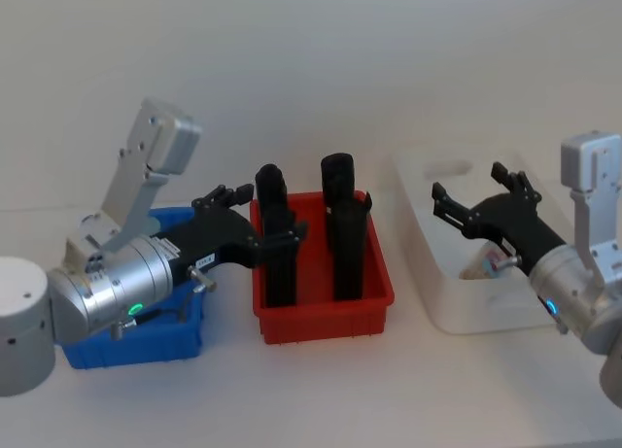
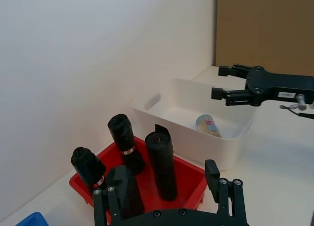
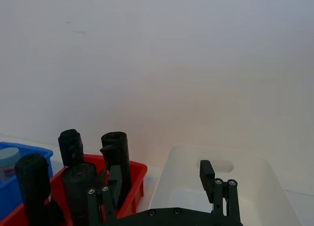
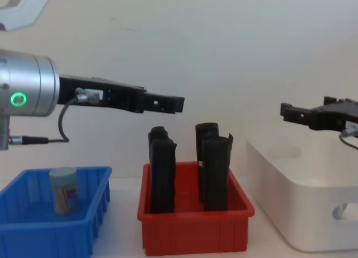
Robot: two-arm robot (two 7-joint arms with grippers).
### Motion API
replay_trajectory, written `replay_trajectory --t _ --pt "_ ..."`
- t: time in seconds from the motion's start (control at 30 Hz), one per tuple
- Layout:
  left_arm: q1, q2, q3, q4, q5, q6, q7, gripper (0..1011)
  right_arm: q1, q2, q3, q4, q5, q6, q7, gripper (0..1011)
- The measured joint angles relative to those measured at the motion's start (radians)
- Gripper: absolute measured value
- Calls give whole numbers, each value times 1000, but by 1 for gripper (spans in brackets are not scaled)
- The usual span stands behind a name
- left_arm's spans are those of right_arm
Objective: Pick the cotton swabs from the blue box and place them into the white box.
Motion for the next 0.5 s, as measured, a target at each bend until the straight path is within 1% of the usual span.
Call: replay_trajectory --t 0.07,0.17,0.2,0.4,0.5 --pt "8 -2 7 0 6 -16 21 1003 -22 7 0 -24 2 3 -7 1002" --pt "26 -6 22 1 20 -57 72 1003 -51 15 0 -56 5 7 -15 1001" --pt "26 -6 22 1 20 -57 72 1003 -58 17 0 -64 6 7 -18 1002" --pt "58 -14 49 3 46 -129 161 1003 -118 35 1 -130 13 14 -39 1001" --pt "69 -16 58 4 54 -154 192 1003 -147 44 1 -161 16 18 -48 1002"
